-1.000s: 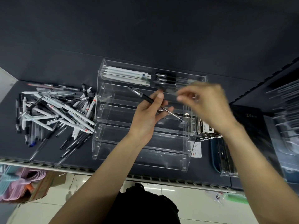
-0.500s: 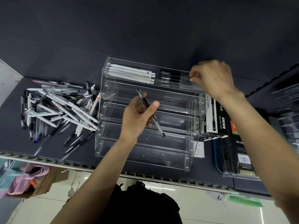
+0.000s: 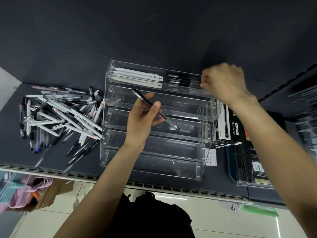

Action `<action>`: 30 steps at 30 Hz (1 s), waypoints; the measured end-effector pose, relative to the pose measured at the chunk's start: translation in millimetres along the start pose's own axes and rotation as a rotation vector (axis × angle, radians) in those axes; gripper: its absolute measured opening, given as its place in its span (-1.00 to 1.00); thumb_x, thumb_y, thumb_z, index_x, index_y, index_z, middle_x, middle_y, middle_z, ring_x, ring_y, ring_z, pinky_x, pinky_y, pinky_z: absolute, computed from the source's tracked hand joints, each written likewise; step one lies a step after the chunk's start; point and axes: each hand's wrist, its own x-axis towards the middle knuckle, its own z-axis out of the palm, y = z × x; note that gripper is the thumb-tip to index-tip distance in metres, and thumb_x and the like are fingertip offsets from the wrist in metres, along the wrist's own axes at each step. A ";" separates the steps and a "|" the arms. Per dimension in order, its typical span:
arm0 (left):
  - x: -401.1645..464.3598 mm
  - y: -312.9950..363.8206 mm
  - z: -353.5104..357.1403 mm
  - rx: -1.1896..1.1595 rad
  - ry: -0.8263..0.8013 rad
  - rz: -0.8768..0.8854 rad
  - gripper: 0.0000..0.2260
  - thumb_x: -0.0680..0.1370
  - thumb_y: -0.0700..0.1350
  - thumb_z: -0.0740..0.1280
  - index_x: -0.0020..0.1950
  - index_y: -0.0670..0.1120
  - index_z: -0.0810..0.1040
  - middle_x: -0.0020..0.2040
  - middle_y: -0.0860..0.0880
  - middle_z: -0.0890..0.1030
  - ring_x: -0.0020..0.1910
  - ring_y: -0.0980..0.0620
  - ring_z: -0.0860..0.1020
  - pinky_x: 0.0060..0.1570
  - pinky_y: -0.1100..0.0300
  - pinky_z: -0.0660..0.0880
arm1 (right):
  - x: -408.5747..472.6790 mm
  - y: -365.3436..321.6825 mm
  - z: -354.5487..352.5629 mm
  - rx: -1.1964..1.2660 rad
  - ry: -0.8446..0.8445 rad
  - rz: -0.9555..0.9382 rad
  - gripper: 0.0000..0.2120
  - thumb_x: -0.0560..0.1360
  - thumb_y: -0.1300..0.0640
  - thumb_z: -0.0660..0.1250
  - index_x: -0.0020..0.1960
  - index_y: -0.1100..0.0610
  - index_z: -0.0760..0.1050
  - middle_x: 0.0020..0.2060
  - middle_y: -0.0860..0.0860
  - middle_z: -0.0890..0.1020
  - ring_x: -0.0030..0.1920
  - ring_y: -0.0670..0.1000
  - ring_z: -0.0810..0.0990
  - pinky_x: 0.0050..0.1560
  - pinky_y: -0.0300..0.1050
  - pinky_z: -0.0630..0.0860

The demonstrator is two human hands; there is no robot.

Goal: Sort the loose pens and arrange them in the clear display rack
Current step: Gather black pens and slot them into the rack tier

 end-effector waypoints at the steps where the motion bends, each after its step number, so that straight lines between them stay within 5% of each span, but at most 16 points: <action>1: 0.6 0.5 1.5 0.007 0.006 0.002 -0.74 0.58 -0.19 0.29 0.27 -0.11 0.46 -0.19 0.07 0.50 -0.22 0.24 0.59 -0.15 0.27 0.58 | -0.2 -0.8 0.2 0.002 -0.004 0.004 -0.92 0.50 0.13 0.34 -0.06 0.11 0.59 -0.09 0.11 0.64 -0.04 0.24 0.57 -0.17 -0.08 0.30; 5: 6.2 2.5 8.8 -0.027 0.029 -0.015 -0.76 0.57 -0.19 0.31 0.24 -0.12 0.48 -0.23 0.05 0.47 -0.27 0.21 0.55 -0.13 0.27 0.58 | -15.1 -2.8 -2.0 0.135 0.109 -0.010 -0.85 0.52 0.04 0.33 -0.04 0.11 0.59 -0.10 0.05 0.64 -0.08 0.15 0.59 -0.16 -0.09 0.38; 9: 12.1 9.0 25.6 -0.105 0.044 -0.008 -0.79 0.57 -0.22 0.32 0.20 -0.19 0.48 -0.22 0.02 0.52 -0.27 0.20 0.55 -0.12 0.27 0.58 | -49.0 -30.5 -12.4 0.602 0.108 -0.057 -0.81 0.46 -0.09 0.38 -0.03 -0.01 0.61 -0.21 -0.14 0.65 -0.19 -0.15 0.61 -0.13 -0.13 0.55; 13: 17.0 18.9 42.3 -0.090 -0.031 0.019 -0.80 0.57 -0.22 0.31 0.19 -0.20 0.48 -0.18 -0.01 0.56 -0.23 0.20 0.59 -0.09 0.26 0.59 | -58.1 -36.5 -3.0 0.601 0.157 -0.097 -0.85 0.45 -0.04 0.41 -0.02 -0.01 0.62 -0.20 -0.12 0.67 -0.18 -0.13 0.62 -0.15 -0.03 0.58; 18: 53.2 31.7 20.4 0.524 0.066 0.363 -0.69 0.55 -0.11 0.37 0.28 -0.10 0.49 -0.03 0.10 0.59 -0.06 0.25 0.56 0.02 0.35 0.50 | -39.9 6.8 -13.9 0.495 0.311 0.052 -0.87 0.48 0.00 0.39 -0.03 0.01 0.66 -0.10 -0.05 0.65 -0.14 -0.08 0.57 -0.13 -0.16 0.45; 23: 90.7 34.8 2.7 1.096 0.015 0.570 -0.71 0.56 -0.09 0.27 0.26 -0.12 0.55 0.07 -0.04 0.66 0.14 -0.11 0.54 0.21 0.01 0.43 | -21.8 21.4 -6.3 0.263 0.160 0.028 -0.84 0.50 0.02 0.36 0.01 0.05 0.65 -0.08 0.00 0.65 0.02 0.10 0.50 -0.12 -0.10 0.36; 30: 91.4 27.9 15.8 1.324 -0.001 0.621 -0.73 0.59 -0.08 0.20 0.24 -0.07 0.57 0.04 -0.05 0.67 0.15 -0.14 0.50 0.18 0.00 0.31 | -7.2 12.0 2.2 0.173 0.091 -0.015 -0.84 0.50 0.08 0.37 0.07 0.02 0.62 0.00 0.00 0.63 0.06 0.12 0.55 -0.13 -0.09 0.38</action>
